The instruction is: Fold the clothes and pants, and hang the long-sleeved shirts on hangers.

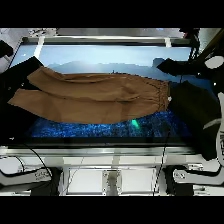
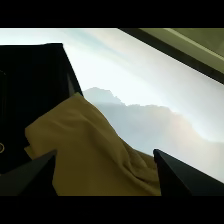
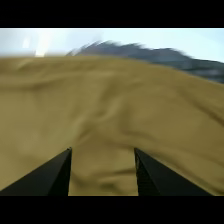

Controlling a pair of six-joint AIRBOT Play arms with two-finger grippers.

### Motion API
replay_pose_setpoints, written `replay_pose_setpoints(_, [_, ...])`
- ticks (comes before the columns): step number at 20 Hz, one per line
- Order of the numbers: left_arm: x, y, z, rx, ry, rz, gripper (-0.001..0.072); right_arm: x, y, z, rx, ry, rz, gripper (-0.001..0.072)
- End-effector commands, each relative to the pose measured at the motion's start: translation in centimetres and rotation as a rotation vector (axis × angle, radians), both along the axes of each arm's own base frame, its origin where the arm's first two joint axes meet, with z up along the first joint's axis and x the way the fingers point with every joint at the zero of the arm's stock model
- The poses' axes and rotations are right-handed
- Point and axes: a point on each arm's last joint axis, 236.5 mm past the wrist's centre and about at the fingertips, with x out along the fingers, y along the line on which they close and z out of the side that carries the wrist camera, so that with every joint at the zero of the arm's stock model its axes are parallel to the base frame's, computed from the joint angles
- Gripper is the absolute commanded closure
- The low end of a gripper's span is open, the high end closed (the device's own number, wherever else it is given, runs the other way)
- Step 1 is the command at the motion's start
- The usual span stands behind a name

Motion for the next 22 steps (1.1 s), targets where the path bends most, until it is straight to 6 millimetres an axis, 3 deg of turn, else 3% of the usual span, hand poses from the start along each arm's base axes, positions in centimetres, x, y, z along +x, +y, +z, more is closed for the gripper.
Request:
replay_pose_setpoints(1, [-4.3, -2.6, 2.8, 0.012, 0.039, -0.052, 0.0012, -4.6, 2.8, 2.5, -0.093, -0.013, 0.165, 0.0289])
replay_pose_setpoints(5, [-6.9, -4.2, 1.7, -0.012, 0.141, -0.095, 0.0012, -6.8, 3.3, 3.3, -0.1, 0.014, 0.22, 0.0288])
replay_pose_setpoints(10, [-8.2, -4.8, 0.1, -0.032, 0.229, -0.116, 0.0012, -6.7, 3.3, 3.8, -0.102, 0.0, 0.217, 0.0288])
replay_pose_setpoints(14, [-11.4, -2.2, -1.9, 0.005, 0.372, -0.054, 0.0013, -6.7, 3.3, 3.8, -0.102, 0.0, 0.217, 0.0288])
replay_pose_setpoints(18, [-12.8, -0.9, -0.5, 0.001, 0.343, 0.005, 0.0013, -6.7, 3.3, 3.8, -0.102, 0.0, 0.217, 0.0288])
replay_pose_setpoints(22, [-14.7, -1.7, 1.3, 0.018, 0.322, 0.006, 0.0013, -6.7, 3.3, 3.8, -0.102, 0.0, 0.217, 0.0288])
